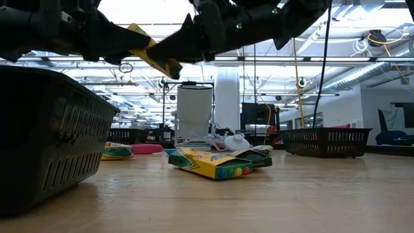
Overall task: Pick & Place School Supplies
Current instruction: Put the yellow crayon box into the bottom black bin
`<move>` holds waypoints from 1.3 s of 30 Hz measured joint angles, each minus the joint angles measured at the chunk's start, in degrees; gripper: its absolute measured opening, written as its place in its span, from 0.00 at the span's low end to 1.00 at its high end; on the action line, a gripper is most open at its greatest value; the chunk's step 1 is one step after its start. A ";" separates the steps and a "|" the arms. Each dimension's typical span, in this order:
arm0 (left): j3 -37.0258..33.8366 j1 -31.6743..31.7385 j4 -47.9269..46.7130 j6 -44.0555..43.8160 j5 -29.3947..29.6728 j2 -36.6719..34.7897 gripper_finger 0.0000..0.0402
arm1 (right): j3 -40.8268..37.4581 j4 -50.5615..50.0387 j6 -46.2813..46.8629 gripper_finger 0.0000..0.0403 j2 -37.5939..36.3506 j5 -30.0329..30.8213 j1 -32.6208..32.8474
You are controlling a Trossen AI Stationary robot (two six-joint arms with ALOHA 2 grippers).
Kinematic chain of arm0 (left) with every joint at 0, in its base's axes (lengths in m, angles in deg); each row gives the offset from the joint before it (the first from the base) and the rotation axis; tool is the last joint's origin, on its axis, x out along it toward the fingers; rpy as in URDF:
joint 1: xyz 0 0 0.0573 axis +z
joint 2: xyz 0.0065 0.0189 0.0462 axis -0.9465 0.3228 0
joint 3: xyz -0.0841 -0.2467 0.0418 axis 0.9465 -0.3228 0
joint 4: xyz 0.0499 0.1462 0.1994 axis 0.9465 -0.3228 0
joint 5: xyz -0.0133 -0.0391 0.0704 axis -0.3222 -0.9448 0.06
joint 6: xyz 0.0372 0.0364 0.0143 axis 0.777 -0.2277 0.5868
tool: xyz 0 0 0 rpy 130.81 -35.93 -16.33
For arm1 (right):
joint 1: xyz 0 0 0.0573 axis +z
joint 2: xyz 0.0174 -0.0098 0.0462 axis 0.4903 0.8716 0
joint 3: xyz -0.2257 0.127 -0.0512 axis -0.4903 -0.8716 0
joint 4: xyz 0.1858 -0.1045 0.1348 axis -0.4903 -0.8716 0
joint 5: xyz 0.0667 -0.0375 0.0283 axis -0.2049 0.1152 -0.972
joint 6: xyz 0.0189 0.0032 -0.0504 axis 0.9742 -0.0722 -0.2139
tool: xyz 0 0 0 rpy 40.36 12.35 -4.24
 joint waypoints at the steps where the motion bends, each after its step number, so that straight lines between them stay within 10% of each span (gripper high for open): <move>1: 0.00 -0.21 -0.16 0.10 0.08 0.00 0.18 | 0.00 -0.68 0.48 0.58 0.00 0.02 -0.02; 23: 0.00 -11.94 -4.94 -3.37 12.13 -0.80 0.18 | -0.35 -32.06 7.24 0.56 -14.61 13.84 8.17; 39: -0.02 -32.55 -4.32 -18.92 28.27 0.80 0.18 | -13.21 -27.67 26.13 0.52 -18.16 19.94 18.13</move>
